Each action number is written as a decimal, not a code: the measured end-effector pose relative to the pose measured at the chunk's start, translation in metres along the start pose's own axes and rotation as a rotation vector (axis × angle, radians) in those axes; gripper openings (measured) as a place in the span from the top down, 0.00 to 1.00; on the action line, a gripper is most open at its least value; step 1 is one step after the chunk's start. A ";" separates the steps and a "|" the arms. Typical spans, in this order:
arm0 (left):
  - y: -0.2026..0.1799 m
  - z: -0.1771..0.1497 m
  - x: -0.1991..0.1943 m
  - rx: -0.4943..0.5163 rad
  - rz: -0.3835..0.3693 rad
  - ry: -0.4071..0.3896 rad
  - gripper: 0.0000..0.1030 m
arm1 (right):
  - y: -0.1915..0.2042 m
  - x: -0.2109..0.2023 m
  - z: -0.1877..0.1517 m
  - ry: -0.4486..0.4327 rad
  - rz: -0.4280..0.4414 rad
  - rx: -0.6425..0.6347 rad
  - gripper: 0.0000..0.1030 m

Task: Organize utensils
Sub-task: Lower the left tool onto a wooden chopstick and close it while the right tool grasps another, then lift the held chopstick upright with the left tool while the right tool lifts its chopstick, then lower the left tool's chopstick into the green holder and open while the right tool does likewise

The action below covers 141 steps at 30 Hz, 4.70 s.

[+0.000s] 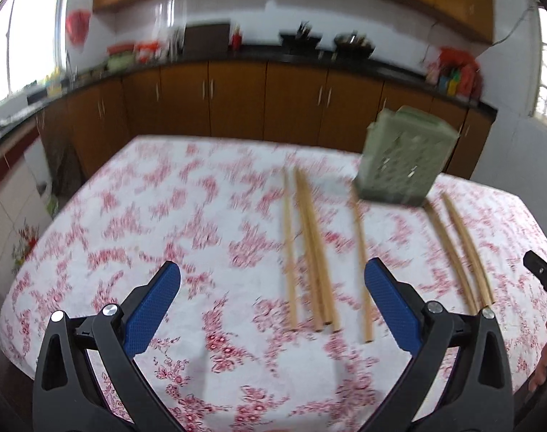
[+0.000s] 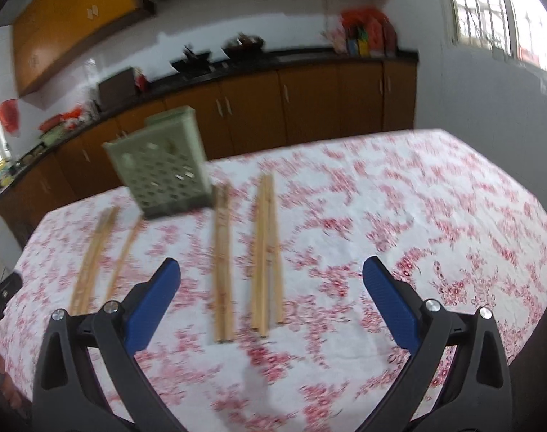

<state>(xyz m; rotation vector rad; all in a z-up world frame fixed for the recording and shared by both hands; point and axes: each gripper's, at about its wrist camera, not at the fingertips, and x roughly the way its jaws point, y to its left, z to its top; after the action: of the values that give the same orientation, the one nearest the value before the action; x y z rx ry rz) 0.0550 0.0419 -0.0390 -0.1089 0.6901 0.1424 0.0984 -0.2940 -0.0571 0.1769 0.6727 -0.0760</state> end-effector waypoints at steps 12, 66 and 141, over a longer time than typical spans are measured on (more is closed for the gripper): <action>0.024 0.003 0.035 -0.061 -0.035 0.133 0.05 | -0.005 0.088 0.004 0.252 0.032 0.001 0.79; 0.025 0.035 0.130 0.047 -0.078 0.189 0.91 | -0.036 0.121 0.020 0.183 -0.120 -0.057 0.91; -0.080 0.220 -0.022 -0.003 -0.369 -0.343 0.93 | 0.061 -0.040 0.205 -0.350 0.288 -0.073 0.93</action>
<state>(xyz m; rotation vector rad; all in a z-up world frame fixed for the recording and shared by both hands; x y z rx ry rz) 0.1895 -0.0070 0.1476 -0.2069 0.3190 -0.1895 0.2004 -0.2721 0.1337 0.1832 0.2958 0.1906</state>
